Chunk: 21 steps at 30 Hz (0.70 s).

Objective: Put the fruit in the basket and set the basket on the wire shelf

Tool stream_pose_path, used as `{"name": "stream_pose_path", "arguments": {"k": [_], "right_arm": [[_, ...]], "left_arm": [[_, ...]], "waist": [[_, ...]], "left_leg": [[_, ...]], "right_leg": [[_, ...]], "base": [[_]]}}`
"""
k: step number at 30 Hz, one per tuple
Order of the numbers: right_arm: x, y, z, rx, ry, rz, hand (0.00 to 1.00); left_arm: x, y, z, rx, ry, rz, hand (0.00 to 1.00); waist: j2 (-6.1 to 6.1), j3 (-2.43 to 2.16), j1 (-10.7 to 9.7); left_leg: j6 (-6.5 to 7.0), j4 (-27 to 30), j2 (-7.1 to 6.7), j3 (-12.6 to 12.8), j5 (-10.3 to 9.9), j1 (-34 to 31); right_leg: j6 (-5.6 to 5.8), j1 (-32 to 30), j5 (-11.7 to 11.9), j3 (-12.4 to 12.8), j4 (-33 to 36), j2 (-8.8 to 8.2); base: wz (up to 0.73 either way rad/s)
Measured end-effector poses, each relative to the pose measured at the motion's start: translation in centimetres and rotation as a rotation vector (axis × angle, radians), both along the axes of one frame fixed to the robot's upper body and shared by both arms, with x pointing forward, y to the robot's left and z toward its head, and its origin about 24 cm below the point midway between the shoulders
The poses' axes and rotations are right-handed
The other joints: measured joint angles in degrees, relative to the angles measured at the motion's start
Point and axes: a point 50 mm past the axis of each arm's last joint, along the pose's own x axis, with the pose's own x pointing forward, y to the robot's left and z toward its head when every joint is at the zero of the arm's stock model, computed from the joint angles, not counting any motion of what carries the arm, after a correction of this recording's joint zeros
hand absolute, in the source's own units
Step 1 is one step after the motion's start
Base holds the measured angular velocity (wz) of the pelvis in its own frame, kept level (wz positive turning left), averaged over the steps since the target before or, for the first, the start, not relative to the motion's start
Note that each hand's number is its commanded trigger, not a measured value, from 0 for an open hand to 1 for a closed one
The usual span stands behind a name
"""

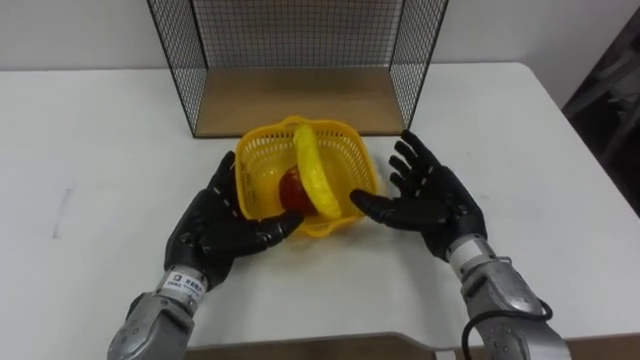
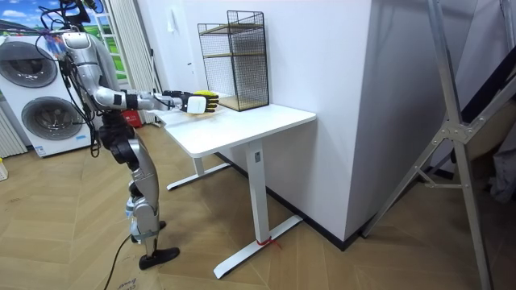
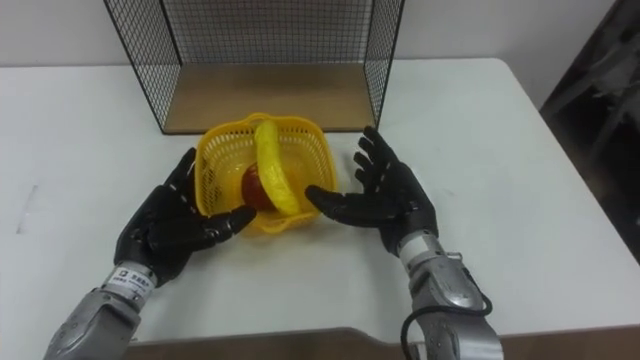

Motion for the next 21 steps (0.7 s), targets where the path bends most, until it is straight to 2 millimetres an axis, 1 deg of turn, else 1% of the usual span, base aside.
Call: {"name": "stream_pose_path", "arguments": {"k": [4,9,16,21], "right_arm": [[-0.2,1.2,-0.6,0.016,0.027,0.025,0.0],[-0.2,1.5,-0.9,0.027,0.037,0.031,0.0],[-0.3,2.0,-1.1,0.048,0.047,0.034,0.0],[-0.3,2.0,-1.2,0.043,0.046,0.044,0.0]], "left_arm": [[0.5,-0.9,0.2,-0.015,0.001,-0.007,0.0],[0.4,-1.6,0.1,-0.02,0.008,-0.037,0.0],[0.4,-1.6,0.1,-0.032,0.011,-0.035,0.0],[0.4,-1.5,0.1,-0.031,0.01,-0.034,0.0]], "waist": [[-0.1,0.02,0.16],[-0.39,0.18,-0.05],[-0.73,0.14,-0.34],[-0.74,0.13,-0.49]], "left_leg": [[0.0,-0.07,-0.01,0.02,0.01,0.13],[0.0,-0.34,-0.01,0.07,0.01,0.75],[0.0,-0.32,0.0,0.12,0.01,0.89],[0.0,-0.3,0.0,0.12,0.01,0.89]], "right_leg": [[-0.01,0.06,0.01,0.03,-0.07,0.02],[-0.01,0.56,0.0,0.03,-0.17,0.05],[-0.01,0.73,0.0,0.02,-0.2,0.05],[-0.01,0.81,0.01,0.02,-0.2,0.05]], "base": [[0.0],[0.0],[0.0],[0.0]]}}
